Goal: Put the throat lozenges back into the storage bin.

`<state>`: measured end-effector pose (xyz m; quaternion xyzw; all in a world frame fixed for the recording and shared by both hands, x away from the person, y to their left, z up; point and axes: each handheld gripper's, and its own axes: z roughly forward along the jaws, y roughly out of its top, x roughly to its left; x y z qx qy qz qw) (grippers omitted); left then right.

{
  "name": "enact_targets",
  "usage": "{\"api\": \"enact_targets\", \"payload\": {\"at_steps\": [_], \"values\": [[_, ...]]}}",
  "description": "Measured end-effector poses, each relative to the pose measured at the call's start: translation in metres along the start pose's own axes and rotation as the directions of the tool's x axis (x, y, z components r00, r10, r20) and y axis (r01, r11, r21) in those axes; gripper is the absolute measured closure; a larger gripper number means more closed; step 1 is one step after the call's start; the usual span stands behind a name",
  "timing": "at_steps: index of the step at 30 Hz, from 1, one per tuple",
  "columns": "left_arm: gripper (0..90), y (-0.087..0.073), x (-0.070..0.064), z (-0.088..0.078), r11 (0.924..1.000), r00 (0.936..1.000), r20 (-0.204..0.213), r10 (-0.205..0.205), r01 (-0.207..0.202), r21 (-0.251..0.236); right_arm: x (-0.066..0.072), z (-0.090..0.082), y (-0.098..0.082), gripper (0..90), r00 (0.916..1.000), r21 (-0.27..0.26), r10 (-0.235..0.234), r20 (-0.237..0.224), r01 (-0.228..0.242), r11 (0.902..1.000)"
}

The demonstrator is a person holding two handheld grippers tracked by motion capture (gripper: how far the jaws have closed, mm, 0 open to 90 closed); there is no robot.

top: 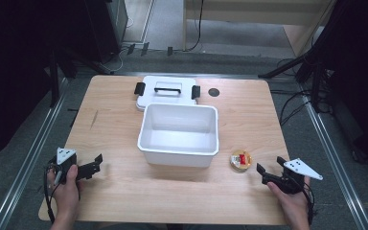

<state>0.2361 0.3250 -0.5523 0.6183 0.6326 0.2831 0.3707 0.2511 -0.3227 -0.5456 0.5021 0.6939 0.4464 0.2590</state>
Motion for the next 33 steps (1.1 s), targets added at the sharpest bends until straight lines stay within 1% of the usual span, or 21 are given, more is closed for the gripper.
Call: {"api": "enact_targets", "payload": {"at_steps": [4, 7, 9, 11, 13, 15, 16, 17, 19, 21, 22, 23, 24, 25, 27, 28, 30, 31, 33], "values": [[0.0, 0.0, 0.0, 0.0, 0.9999, 1.0, 0.005, -0.006, 0.006, -0.008, 0.001, 0.0, 0.0, 13.3, 1.0, 0.007, 0.0, 0.003, 0.0, 1.0], [0.0, 0.0, 0.0, 0.0, 1.0, 1.0, 0.004, -0.002, 0.002, -0.008, 0.001, 0.001, 0.0, 13.4, 1.0, 0.007, -0.002, 0.003, 0.002, 1.0], [0.0, 0.0, 0.0, 0.0, 1.0, 1.0, 0.007, -0.003, 0.003, -0.007, 0.0, 0.001, 0.001, 13.3, 1.0, 0.017, -0.004, -0.004, 0.004, 0.9998], [0.0, 0.0, 0.0, 0.0, 1.0, 1.0, 0.004, 0.001, -0.001, -0.001, -0.001, 0.003, 0.002, 13.4, 0.9998, 0.048, -0.004, -0.022, 0.005, 0.9988], [0.0, 0.0, 0.0, 0.0, 1.0, 1.0, 0.002, 0.002, -0.002, -0.003, -0.001, 0.005, 0.005, 13.7, 0.9995, 0.085, -0.019, -0.026, 0.021, 0.9962], [0.0, 0.0, 0.0, 0.0, 1.0, 1.0, 0.003, -0.003, 0.003, -0.007, 0.001, 0.007, 0.009, 13.7, 0.9984, 0.134, -0.047, -0.031, 0.051, 0.9897], [0.0, 0.0, 0.0, 0.0, 0.9999, 1.0, 0.005, -0.004, 0.004, -0.01, 0.002, 0.009, 0.013, 13.7, 0.9967, 0.177, -0.066, -0.047, 0.073, 0.9814], [0.0, 0.0, 0.0, 0.0, 0.9999, 1.0, 0.006, -0.005, 0.005, -0.01, 0.002, 0.009, 0.013, 13.7, 0.9967, 0.177, -0.066, -0.047, 0.073, 0.9814], [0.0, 0.0, 0.0, 0.0, 1.0, 1.0, 0.007, -0.004, 0.004, -0.009, 0.004, 0.009, 0.018, 13.8, 0.9941, 0.212, -0.085, -0.068, 0.098, 0.9725], [0.0, 0.0, 0.0, 0.0, 0.9999, 1.0, 0.007, -0.005, 0.005, -0.01, 0.007, 0.011, 0.024, 13.8, 0.9908, 0.251, -0.105, -0.085, 0.123, 0.9602], [0.0, 0.0, 0.0, 0.0, 0.9999, 1.0, 0.008, -0.005, 0.005, -0.009, 0.01, 0.012, 0.031, 13.9, 0.9859, 0.292, -0.135, -0.099, 0.158, 0.9431], [0.0, 0.0, 0.0, 0.0, 0.9999, 0.9999, 0.009, -0.006, 0.006, -0.009, 0.01, 0.012, 0.031, 13.9, 0.9859, 0.292, -0.135, -0.099, 0.158, 0.9431], [0.0, 0.0, 0.0, 0.0, 0.9999, 0.9999, 0.009, -0.006, 0.007, -0.009, 0.013, 0.013, 0.038, 13.9, 0.9798, 0.34, -0.165, -0.113, 0.194, 0.9203], [0.0, 0.0, 0.001, -0.001, 1.0, 0.9999, 0.01, -0.004, 0.004, -0.005, 0.013, 0.013, 0.038, 13.9, 0.9798, 0.34, -0.165, -0.113, 0.194, 0.9203], [0.0, 0.0, 0.001, -0.001, 1.0, 0.9999, 0.01, -0.004, 0.004, -0.005, 0.016, 0.015, 0.046, 13.9, 0.9726, 0.383, -0.189, -0.136, 0.227, 0.8952], [0.0, 0.0, 0.0, 0.0, 1.0, 0.9999, 0.009, -0.004, 0.004, -0.007, 0.017, 0.017, 0.049, 13.9, 0.966, 0.4, -0.211, -0.15, 0.254, 0.8806], [0.0, 0.0, 0.001, 0.0, 1.0, 0.9999, 0.01, -0.004, 0.004, -0.007, 0.02, 0.019, 0.056, 13.9, 0.9558, 0.425, -0.237, -0.174, 0.29, 0.8575], [0.0, 0.0, 0.001, 0.0, 1.0, 0.9999, 0.01, -0.004, 0.004, -0.007, 0.022, 0.02, 0.059, 14.0, 0.9514, 0.438, -0.245, -0.187, 0.304, 0.8461], [0.0, 0.0, 0.001, 0.0, 1.0, 0.9999, 0.011, -0.004, 0.004, -0.007, 0.026, 0.024, 0.065, 14.0, 0.9421, 0.467, -0.261, -0.211, 0.331, 0.8197]]}}
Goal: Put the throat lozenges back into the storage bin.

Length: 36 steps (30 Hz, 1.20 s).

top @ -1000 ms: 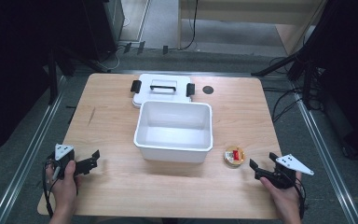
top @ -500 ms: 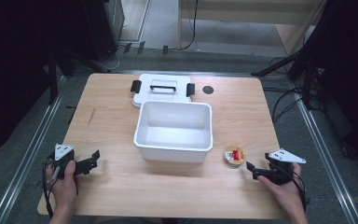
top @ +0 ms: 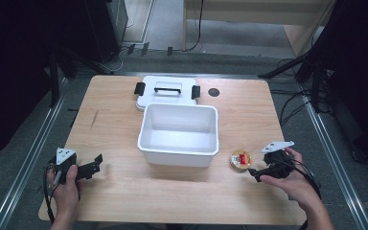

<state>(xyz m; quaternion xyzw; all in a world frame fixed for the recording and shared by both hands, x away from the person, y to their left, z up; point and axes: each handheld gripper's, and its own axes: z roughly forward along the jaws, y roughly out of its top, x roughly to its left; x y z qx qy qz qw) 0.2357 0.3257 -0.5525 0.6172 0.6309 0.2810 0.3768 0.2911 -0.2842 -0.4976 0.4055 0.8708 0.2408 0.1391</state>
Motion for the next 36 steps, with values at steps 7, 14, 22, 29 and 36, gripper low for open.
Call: {"api": "enact_targets", "payload": {"at_steps": [7, 14, 22, 29, 36], "values": [[0.0, 0.0, 0.0, 0.0, 1.0, 1.0, 0.003, -0.001, 0.001, 0.0, 0.006, 0.007, 0.023, 14.0, 0.9941, 0.121, -0.094, -0.053, 0.1, 0.9876], [0.0, 0.0, 0.0, 0.0, 1.0, 1.0, 0.006, -0.002, 0.002, 0.003, 0.011, 0.017, 0.04, 14.1, 0.986, 0.21, -0.142, -0.087, 0.157, 0.965], [0.0, 0.0, 0.0, 0.0, 0.9999, 0.9999, 0.01, 0.002, -0.002, 0.01, 0.013, 0.023, 0.057, 15.6, 0.9782, 0.287, -0.177, -0.108, 0.202, 0.9364], [0.0, 0.0, 0.0, 0.0, 0.9999, 0.9999, 0.011, 0.002, -0.002, 0.01, 0.016, 0.027, 0.067, 16.2, 0.9726, 0.332, -0.188, -0.137, 0.224, 0.9164], [0.0, 0.0, 0.0, 0.0, 0.9999, 0.9999, 0.012, 0.002, -0.002, 0.01, 0.021, 0.036, 0.076, 16.1, 0.9677, 0.37, -0.201, -0.152, 0.244, 0.8963]]}}
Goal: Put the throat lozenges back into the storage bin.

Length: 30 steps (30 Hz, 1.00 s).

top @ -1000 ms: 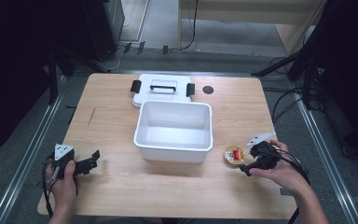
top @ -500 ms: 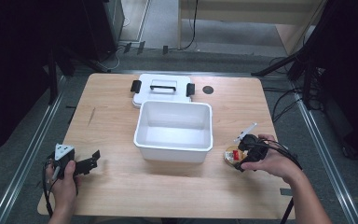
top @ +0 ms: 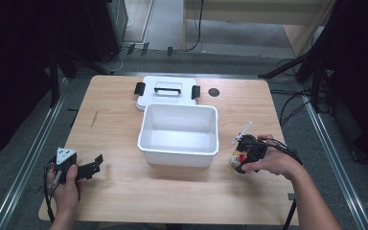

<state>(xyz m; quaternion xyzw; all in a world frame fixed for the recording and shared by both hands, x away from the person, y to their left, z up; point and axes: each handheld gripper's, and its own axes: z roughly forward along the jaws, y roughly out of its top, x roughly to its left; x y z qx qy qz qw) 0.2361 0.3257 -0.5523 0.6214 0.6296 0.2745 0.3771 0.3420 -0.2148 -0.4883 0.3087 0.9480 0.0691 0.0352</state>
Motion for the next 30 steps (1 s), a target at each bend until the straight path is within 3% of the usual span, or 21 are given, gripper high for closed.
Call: {"api": "enact_targets", "payload": {"at_steps": [16, 30], "values": [[0.0, 0.0, 0.0, 0.0, 1.0, 1.0, 0.002, -0.001, 0.001, -0.001, -0.002, 0.013, 0.011, 15.1, 0.9997, 0.048, -0.004, 0.026, 0.003, 0.9988], [0.0, 0.0, 0.0, 0.0, 1.0, 1.0, 0.002, -0.002, 0.002, -0.002, -0.001, 0.021, 0.014, 20.2, 0.9989, 0.054, -0.008, 0.047, 0.005, 0.9985]]}}
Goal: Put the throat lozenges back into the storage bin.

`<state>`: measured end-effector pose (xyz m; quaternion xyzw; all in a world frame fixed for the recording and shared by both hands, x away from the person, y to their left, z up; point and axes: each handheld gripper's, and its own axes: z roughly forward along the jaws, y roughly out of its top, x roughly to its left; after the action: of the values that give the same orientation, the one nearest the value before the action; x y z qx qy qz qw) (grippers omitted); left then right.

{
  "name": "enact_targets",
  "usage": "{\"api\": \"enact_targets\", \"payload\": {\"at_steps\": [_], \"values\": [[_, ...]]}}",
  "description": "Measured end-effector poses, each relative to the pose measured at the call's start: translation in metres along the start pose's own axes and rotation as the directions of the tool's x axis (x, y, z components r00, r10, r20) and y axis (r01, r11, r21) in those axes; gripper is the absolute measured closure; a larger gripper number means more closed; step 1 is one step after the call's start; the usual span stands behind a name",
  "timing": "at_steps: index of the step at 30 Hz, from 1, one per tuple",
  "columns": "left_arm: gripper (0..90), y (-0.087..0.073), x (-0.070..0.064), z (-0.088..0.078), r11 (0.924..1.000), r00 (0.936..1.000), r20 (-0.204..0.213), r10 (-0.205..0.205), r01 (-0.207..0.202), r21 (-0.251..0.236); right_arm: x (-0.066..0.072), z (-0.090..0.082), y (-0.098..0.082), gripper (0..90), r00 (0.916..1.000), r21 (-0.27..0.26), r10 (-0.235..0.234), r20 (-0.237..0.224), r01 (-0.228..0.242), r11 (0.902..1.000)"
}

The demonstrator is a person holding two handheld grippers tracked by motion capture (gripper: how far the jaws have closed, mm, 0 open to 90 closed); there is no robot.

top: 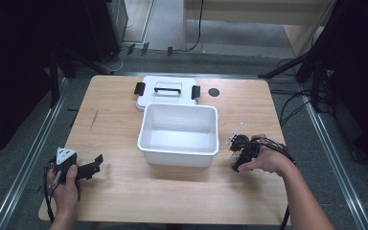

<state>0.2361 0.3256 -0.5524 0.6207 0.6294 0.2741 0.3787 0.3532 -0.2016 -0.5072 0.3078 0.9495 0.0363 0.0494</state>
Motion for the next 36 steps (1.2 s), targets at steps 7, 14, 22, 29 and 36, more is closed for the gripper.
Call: {"api": "enact_targets", "payload": {"at_steps": [7, 14, 22, 29, 36], "values": [[0.0, 0.0, 0.0, 0.0, 1.0, 1.0, -0.001, 0.003, -0.003, 0.001, -0.002, -0.002, -0.001, 20.4, 1.0, 0.003, -0.001, -0.006, 0.001, 1.0], [0.0, 0.0, 0.0, 0.0, 1.0, 1.0, -0.002, 0.006, -0.006, 0.002, -0.004, -0.01, -0.002, 20.4, 0.9999, -0.003, -0.009, -0.005, 0.009, 1.0], [0.0, 0.0, 0.0, 0.0, 1.0, 1.0, -0.001, 0.006, -0.006, 0.004, -0.007, -0.024, 0.003, 20.4, 0.999, -0.005, -0.043, 0.011, 0.043, 0.999], [0.0, 0.0, 0.0, 0.0, 1.0, 1.0, -0.001, 0.002, -0.002, 0.002, -0.01, -0.039, 0.008, 20.4, 0.9982, -0.011, -0.058, 0.016, 0.059, 0.9982], [0.0, 0.0, 0.0, 0.0, 1.0, 1.0, -0.001, 0.002, -0.002, 0.003, -0.013, -0.054, 0.014, 20.5, 0.9973, -0.021, -0.072, 0.016, 0.073, 0.9971]]}}
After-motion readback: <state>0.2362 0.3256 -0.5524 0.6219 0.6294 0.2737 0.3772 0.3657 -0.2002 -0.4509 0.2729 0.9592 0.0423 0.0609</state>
